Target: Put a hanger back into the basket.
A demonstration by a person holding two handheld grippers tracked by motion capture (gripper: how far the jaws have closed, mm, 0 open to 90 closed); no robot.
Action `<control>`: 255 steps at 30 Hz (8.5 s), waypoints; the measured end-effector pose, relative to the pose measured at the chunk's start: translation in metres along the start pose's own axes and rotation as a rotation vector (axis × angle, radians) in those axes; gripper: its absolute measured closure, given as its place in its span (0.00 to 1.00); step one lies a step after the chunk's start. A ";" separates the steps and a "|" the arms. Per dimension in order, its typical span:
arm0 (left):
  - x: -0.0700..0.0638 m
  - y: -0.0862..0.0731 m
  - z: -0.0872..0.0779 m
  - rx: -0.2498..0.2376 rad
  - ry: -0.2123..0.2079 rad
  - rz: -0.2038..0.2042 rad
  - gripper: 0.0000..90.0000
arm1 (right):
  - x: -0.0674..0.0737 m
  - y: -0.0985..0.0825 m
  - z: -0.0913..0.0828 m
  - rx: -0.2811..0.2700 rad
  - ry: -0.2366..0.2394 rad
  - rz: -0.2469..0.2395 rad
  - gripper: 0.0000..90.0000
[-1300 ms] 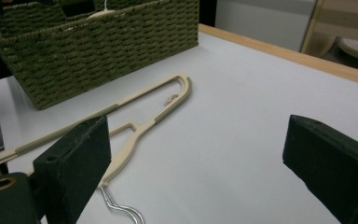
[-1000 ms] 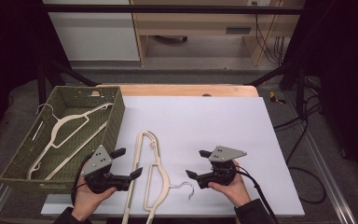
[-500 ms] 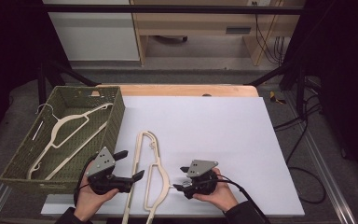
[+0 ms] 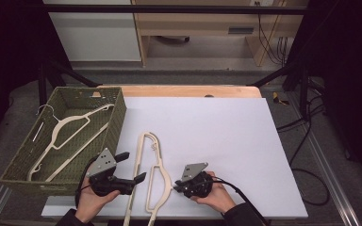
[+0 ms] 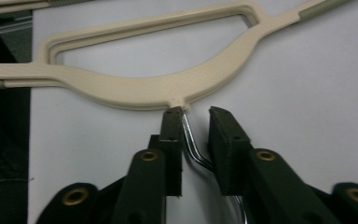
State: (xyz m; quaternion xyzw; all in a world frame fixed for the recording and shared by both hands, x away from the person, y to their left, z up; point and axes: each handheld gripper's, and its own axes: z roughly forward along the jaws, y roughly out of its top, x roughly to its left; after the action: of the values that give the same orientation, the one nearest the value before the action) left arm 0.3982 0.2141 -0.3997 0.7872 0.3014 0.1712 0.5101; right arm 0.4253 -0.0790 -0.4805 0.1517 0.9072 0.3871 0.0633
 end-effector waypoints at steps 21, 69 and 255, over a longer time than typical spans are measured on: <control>-0.028 -0.006 0.026 0.108 -0.088 0.037 0.11 | -0.007 0.004 -0.008 -0.019 0.092 -0.043 0.99; -0.062 -0.023 0.055 0.414 -0.144 -0.006 0.82 | -0.013 0.022 -0.093 -0.303 -0.055 0.108 0.66; 0.223 -0.015 -0.100 0.222 0.204 -0.264 0.94 | -0.050 -0.031 -0.163 -0.443 -0.442 0.373 0.04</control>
State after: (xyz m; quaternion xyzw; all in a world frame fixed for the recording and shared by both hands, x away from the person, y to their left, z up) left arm 0.5057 0.4334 -0.3798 0.7710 0.4691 0.1474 0.4048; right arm 0.4273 -0.2268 -0.3897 0.3770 0.7225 0.5373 0.2175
